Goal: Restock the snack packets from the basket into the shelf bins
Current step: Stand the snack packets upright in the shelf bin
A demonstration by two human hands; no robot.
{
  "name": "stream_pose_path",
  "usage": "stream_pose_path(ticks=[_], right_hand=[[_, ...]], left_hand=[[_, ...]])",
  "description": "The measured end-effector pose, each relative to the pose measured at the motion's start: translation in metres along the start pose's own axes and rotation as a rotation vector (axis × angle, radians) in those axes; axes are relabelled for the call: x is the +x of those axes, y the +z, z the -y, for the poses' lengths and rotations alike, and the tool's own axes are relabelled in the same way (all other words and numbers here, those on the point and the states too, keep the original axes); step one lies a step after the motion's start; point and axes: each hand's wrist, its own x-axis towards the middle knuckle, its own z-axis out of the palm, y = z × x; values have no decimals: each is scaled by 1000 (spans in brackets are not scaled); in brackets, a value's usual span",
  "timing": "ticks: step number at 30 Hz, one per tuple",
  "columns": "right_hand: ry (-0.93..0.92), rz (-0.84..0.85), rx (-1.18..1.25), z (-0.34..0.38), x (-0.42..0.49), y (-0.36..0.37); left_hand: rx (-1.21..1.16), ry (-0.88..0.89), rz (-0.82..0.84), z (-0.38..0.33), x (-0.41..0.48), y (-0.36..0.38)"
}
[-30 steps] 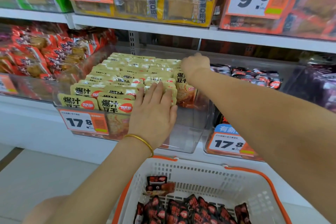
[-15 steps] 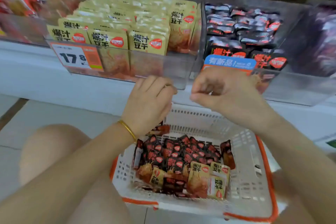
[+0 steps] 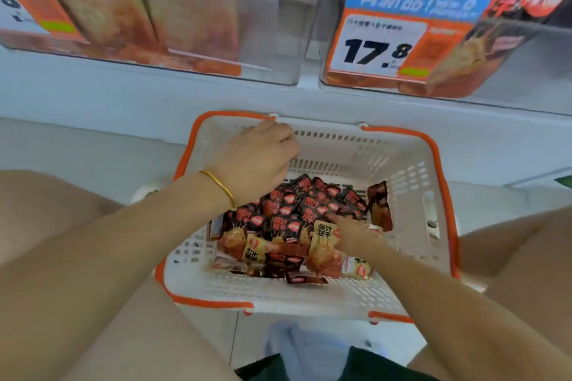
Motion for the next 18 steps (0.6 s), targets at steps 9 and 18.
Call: stream_pose_path(ticks=[9,18], right_hand=[[24,0,-113,11,-2,-14],[-21,-110,1168,44,-87,-122]], left_hand=[[-73,-63,79,3,4,9],[-341,-341,484,-34,-3,16]])
